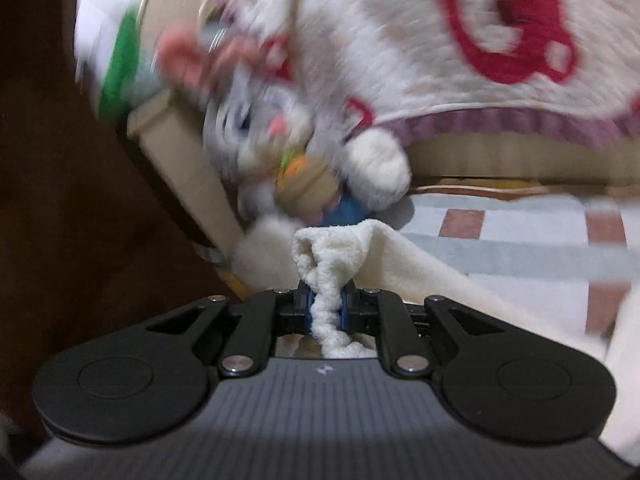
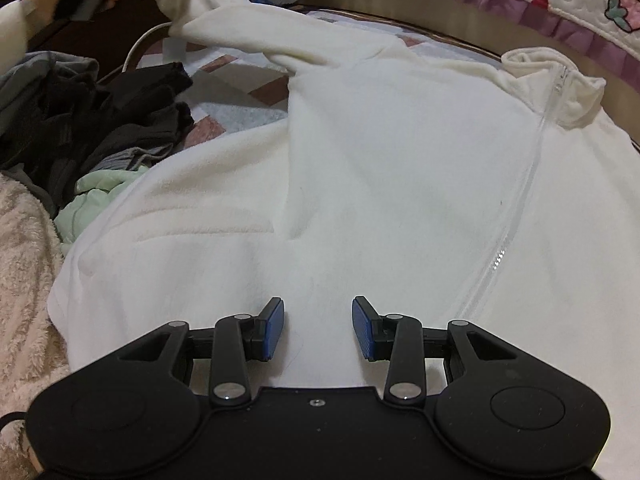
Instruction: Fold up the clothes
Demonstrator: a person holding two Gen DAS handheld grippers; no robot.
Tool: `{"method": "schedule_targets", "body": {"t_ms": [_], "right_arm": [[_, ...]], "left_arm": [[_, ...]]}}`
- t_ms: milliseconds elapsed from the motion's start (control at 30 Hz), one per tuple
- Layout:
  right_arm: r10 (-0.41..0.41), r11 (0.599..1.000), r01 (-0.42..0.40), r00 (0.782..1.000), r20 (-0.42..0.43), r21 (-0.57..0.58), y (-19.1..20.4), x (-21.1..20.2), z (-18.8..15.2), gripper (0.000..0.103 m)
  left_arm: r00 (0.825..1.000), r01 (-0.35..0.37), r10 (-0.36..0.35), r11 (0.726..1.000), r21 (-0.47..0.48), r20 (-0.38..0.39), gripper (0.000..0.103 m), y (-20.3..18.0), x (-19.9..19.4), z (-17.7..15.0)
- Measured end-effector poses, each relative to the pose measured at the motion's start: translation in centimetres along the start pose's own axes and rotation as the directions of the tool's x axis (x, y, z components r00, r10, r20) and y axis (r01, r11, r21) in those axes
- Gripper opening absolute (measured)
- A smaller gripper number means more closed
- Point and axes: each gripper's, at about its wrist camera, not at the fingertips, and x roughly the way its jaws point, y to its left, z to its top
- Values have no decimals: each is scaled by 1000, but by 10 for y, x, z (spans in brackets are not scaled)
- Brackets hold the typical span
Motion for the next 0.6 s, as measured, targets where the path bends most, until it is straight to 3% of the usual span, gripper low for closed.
{"method": "schedule_targets", "body": {"t_ms": [100,200,300,400,467,500,600], "right_arm": [[5,1000,-5,1000,-13,25,-5,3,-3,44],[23,997,-23,1000,-3,78,-13,-1,-2,43],[63,997,-65,998,31,52,-20,-22,25,43],[18,982,-12,999,30,-188,-3,-46,82,43],[-15,913,19,1000,15,-407,22,-53,123,46],[-37,868,33,999,1,-495,34,-50,138,52],[-81,699,30,996,-36,-715,67,-33,178,55]], "left_arm": [[996,39,-50,988,-149,-71,11,9,17,-14],[986,120,-148,951,-286,-80,11,10,6,-39],[966,206,-253,867,-454,-45,11,9,-12,-64],[936,286,-352,774,-565,-8,11,4,-20,-87],[917,318,-400,749,-581,-13,11,0,-17,-96],[909,329,-416,736,-592,-12,11,-1,-17,-101],[915,314,-402,719,-620,-2,11,5,-11,-111]]}}
